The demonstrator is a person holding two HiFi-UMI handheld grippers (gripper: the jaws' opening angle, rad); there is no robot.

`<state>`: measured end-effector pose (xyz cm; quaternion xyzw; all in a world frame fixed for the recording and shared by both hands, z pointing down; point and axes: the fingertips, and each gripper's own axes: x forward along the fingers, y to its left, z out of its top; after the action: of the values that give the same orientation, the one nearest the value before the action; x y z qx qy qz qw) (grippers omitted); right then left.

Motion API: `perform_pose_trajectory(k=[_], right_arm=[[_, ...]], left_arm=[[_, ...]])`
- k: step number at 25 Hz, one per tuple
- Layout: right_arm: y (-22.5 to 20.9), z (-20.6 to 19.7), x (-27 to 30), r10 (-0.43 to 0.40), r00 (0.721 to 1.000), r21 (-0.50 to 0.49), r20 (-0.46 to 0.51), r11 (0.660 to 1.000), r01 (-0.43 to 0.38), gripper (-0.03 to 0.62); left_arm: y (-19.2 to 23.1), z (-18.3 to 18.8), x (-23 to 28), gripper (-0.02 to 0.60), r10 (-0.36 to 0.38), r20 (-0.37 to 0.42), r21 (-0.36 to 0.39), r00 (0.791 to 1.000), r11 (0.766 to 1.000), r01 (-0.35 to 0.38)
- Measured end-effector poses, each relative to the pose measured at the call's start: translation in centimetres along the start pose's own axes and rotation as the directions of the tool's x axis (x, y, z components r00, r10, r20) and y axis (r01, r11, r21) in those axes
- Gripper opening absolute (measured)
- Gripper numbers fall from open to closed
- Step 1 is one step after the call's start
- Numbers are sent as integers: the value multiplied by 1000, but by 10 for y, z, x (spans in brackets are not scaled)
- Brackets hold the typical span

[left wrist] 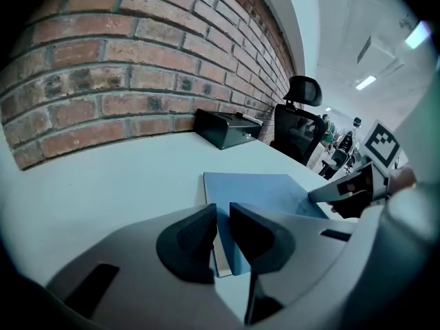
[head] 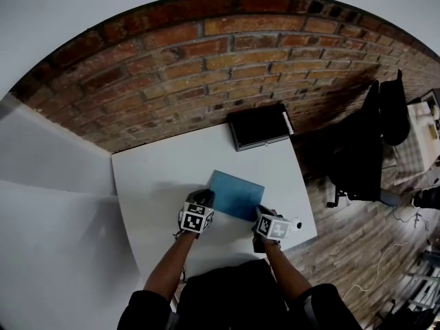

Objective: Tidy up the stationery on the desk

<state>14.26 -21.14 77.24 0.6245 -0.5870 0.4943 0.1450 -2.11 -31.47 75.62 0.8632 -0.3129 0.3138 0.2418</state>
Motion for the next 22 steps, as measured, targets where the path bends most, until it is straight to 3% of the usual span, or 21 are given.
perform_pose_trajectory(k=[11, 22], right_arm=[[32, -16, 2, 52, 998, -102, -42, 993, -56, 67], [83, -42, 18, 114, 986, -212, -121, 967, -138, 67]], left_arm=[[13, -36, -44, 67, 70, 27, -80, 997, 994, -68], [37, -84, -104, 67, 174, 44, -192, 984, 968, -163]])
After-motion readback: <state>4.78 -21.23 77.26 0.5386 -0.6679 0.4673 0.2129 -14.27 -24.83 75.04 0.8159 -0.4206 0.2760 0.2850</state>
